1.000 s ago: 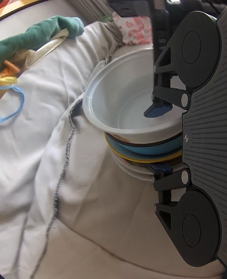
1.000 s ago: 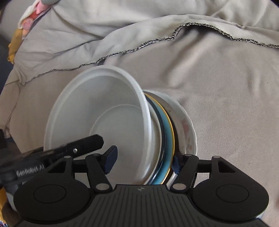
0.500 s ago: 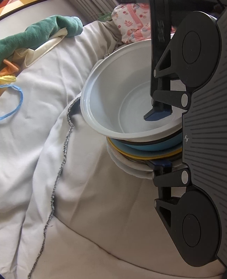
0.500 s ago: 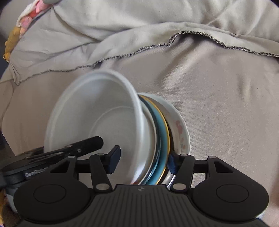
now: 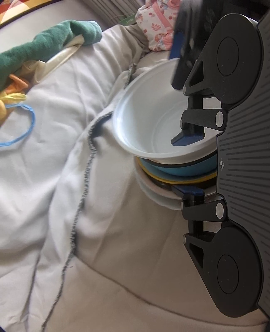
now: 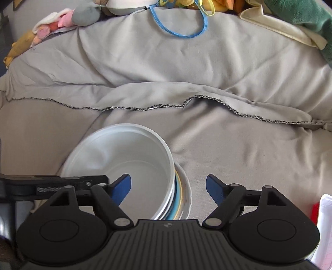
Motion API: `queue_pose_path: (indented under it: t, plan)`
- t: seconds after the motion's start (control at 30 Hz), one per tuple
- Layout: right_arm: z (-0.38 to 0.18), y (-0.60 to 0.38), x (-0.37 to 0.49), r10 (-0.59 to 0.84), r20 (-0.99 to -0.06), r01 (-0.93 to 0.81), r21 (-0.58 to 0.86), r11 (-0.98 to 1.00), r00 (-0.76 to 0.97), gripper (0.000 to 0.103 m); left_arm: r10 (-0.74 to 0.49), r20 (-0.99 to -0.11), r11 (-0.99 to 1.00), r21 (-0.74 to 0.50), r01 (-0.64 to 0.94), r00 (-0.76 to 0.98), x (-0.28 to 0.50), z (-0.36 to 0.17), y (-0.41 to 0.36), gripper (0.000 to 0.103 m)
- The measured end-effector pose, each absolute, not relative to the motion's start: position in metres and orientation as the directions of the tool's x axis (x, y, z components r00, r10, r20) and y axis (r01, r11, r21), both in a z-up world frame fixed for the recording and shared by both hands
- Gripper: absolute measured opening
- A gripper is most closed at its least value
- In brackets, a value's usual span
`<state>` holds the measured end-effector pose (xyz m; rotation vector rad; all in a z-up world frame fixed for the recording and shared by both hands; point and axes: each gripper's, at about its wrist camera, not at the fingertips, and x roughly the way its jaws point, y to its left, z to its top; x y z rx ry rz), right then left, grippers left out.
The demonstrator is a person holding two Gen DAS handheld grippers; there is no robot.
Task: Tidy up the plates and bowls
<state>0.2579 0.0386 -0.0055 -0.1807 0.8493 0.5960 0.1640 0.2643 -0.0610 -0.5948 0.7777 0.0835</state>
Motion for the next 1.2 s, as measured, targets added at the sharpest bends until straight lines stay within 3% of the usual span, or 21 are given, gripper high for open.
queue_pose_path:
  t: [0.1,0.23,0.73,0.9,1.03,1.2]
  plan:
    - [-0.016,0.039,0.26,0.436,-0.768,-0.556,0.127,0.822,0.469,0.077,-0.162,-0.639,0.813,-0.518,-0.266,0.752,0.155,-0.053,0.274,0.043]
    - [-0.025,0.045,0.258,0.473,-0.791,-0.571,0.197,0.797,0.388,0.061,-0.247,-0.565,0.763,-0.614,-0.202,0.787,0.147,-0.046,0.285,0.043]
    - [-0.024,0.055,0.241,0.453,-0.785,-0.591,0.14,0.795,0.423,0.062,-0.226,-0.558,0.762,-0.612,-0.212,0.799,0.147,-0.045,0.287,0.043]
    - [-0.025,0.052,0.239,0.484,-0.784,-0.611,0.175,0.772,0.387,0.062,-0.257,-0.5,0.734,-0.658,-0.17,0.827,0.142,-0.041,0.29,0.043]
    - [-0.024,0.045,0.245,0.491,-0.775,-0.583,0.2,0.788,0.398,0.062,-0.242,-0.521,0.732,-0.652,-0.198,0.818,0.144,-0.043,0.29,0.043]
    - [-0.016,0.038,0.246,0.491,-0.756,-0.57,0.194,0.799,0.432,0.061,-0.166,-0.618,0.757,-0.579,-0.302,0.769,0.151,-0.051,0.287,0.037]
